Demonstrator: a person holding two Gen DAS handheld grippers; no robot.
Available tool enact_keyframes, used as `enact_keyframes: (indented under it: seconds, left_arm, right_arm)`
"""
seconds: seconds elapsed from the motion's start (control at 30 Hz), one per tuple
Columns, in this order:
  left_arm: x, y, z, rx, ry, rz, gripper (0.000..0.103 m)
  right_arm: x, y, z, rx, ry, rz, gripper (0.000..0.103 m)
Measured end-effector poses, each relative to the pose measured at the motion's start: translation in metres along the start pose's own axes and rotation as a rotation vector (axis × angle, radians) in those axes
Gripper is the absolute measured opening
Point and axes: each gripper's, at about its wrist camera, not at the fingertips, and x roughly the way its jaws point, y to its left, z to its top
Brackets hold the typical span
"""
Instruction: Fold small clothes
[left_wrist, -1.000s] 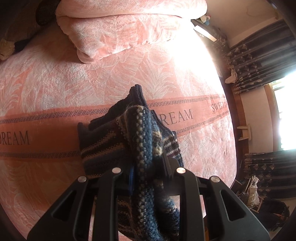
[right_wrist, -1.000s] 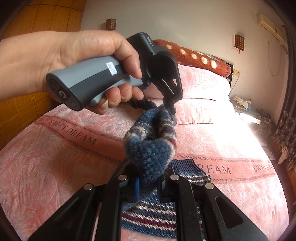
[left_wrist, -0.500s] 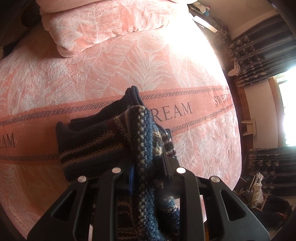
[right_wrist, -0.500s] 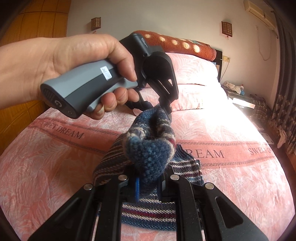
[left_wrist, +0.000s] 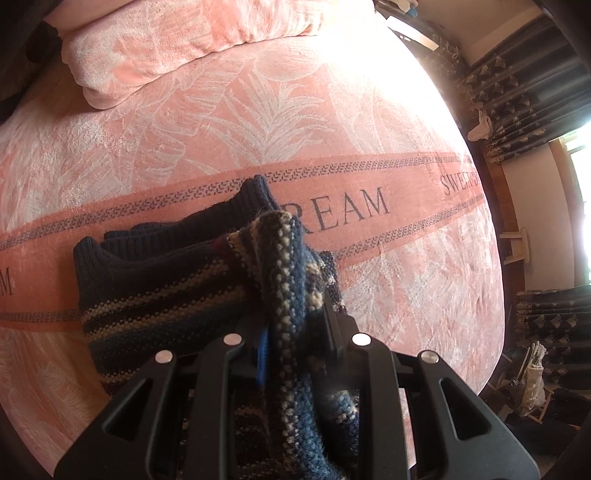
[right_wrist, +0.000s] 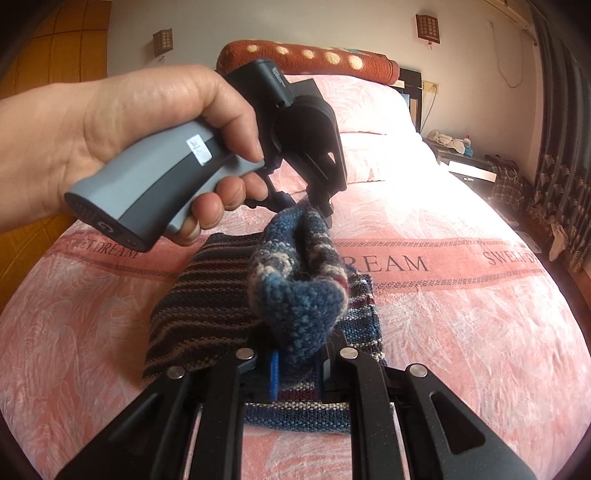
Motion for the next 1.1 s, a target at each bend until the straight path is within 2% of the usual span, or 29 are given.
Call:
enact_keyframes:
  seconds: [0.17, 0.43, 0.63, 0.8, 0.83, 0.87, 0.97, 1.03, 1.1]
  left_arm:
    - [0.018, -0.014, -0.007, 0.02, -0.02, 0.066, 0.021]
    - [0.047, -0.026, -0.015, -0.009, -0.034, 0.13, 0.022]
    - [0.064, -0.036, -0.02, 0.0, -0.054, 0.169, 0.024]
    - [0.071, -0.041, -0.024, 0.001, -0.09, 0.168, 0.032]
    - [0.071, -0.041, -0.025, 0.001, -0.1, 0.161, 0.032]
    - [0.071, -0.041, -0.026, 0.0, -0.111, 0.145, 0.037]
    - [0.063, -0.037, -0.029, -0.009, -0.165, 0.047, 0.059]
    - [0.051, -0.032, -0.03, -0.016, -0.197, -0.013, 0.064]
    - [0.037, -0.025, -0.032, -0.027, -0.218, -0.076, 0.066]
  right_arm:
    - [0.007, -0.016, -0.013, 0.03, 0.029, 0.005, 0.013]
    - [0.019, -0.042, -0.033, 0.094, 0.078, 0.042, 0.013]
    - [0.03, -0.067, -0.047, 0.195, 0.126, 0.118, 0.013]
    - [0.037, -0.087, -0.058, 0.279, 0.166, 0.195, 0.013]
    - [0.04, -0.093, -0.06, 0.312, 0.181, 0.222, 0.013]
    - [0.043, -0.099, -0.062, 0.35, 0.195, 0.255, 0.013]
    - [0.051, -0.12, -0.067, 0.48, 0.232, 0.386, 0.02]
    - [0.056, -0.133, -0.07, 0.552, 0.263, 0.474, 0.026]
    - [0.059, -0.142, -0.071, 0.604, 0.28, 0.545, 0.037]
